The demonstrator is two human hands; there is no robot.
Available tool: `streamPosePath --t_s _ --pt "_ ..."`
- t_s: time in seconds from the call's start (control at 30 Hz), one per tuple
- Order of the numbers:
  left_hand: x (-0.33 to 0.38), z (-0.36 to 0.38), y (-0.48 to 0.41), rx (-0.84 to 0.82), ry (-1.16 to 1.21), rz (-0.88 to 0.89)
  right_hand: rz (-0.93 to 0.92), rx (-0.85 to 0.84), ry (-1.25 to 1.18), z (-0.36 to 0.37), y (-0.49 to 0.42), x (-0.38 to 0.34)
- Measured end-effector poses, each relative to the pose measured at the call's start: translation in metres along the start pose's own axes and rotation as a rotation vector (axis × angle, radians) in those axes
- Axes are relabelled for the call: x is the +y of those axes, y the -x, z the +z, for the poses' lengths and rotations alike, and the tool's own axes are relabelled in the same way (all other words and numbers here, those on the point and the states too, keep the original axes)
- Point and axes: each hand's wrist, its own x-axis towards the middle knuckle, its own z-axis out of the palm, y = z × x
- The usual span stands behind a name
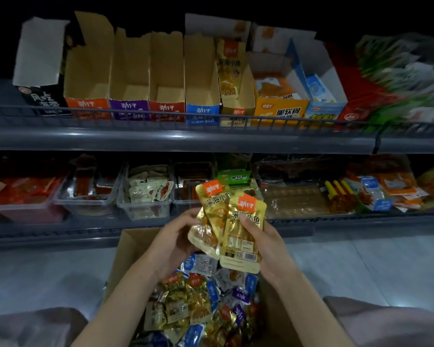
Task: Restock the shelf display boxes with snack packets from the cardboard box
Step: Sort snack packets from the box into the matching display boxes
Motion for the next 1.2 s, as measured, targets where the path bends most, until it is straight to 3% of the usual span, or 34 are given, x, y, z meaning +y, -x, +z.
streamPosePath --t_s 0.13,0.57,0.73,1.0,1.1,1.2 --pt "0.0 0.002 -0.003 0.057 -0.195 -0.023 -0.129 -0.061 0.221 0.005 0.006 -0.009" --pt "-0.009 -0.006 -0.005 0.131 -0.109 -0.044 0.121 0.035 -0.072 -0.003 -0.001 -0.002" --pt "-0.008 -0.007 -0.004 0.231 -0.09 -0.034 0.004 0.077 -0.124 -0.007 -0.004 -0.02" --pt "-0.007 0.018 -0.005 0.074 0.075 -0.128 -0.184 0.145 0.122 0.024 -0.007 -0.01" --pt "-0.007 0.016 -0.008 -0.012 0.124 -0.134 -0.147 0.147 0.128 0.026 -0.012 -0.013" --pt "-0.01 0.01 -0.008 0.02 0.021 -0.133 -0.08 0.087 0.054 0.023 -0.015 -0.014"
